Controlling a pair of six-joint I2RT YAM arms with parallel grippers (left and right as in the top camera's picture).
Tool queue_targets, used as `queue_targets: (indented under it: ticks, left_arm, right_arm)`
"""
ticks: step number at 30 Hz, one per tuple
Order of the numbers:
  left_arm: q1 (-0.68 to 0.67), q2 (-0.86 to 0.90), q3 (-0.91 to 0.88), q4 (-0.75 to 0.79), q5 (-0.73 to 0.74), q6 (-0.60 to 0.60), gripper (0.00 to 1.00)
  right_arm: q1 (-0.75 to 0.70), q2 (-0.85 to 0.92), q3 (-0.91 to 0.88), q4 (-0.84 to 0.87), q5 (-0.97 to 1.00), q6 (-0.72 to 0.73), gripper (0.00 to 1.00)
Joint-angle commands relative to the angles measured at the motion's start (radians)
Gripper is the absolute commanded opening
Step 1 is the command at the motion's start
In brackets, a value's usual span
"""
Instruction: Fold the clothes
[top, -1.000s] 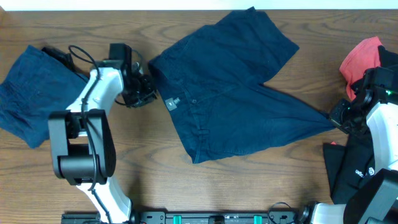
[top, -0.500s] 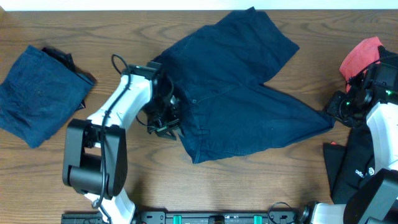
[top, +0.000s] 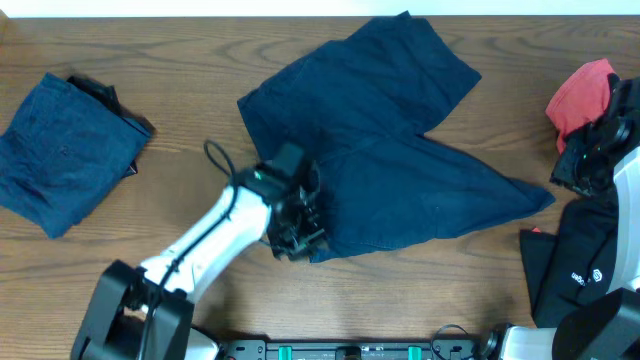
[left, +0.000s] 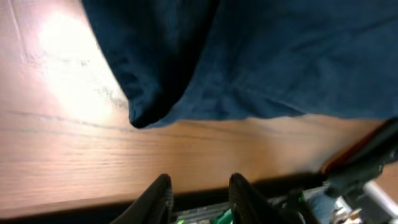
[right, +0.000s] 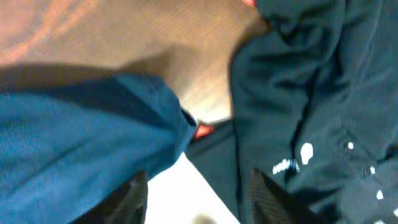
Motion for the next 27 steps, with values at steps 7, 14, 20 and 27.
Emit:
queue_targets:
  ticks: [7,14,20,27]
  left_arm:
    - [-0.151,-0.018,-0.113,0.054,-0.217,-0.436,0.39]
    - [-0.213,-0.016,-0.181,0.281,-0.394,-0.509,0.52]
    - [-0.217,-0.011,-0.182,0.328,-0.460,-0.508,0.36]
    - [-0.217,-0.012,-0.182,0.327,-0.449,-0.417,0.06]
  right_arm:
    - [-0.003,-0.009,0.009,-0.045,-0.018,0.045,0.56]
    - [-0.003,-0.009,0.009,-0.066,-0.034,0.048,0.56]
    - [-0.003,-0.009,0.009,-0.087,-0.078,0.068,0.78]
    - [-0.005,-0.009,0.001,-0.105,-0.077,0.132,0.82]
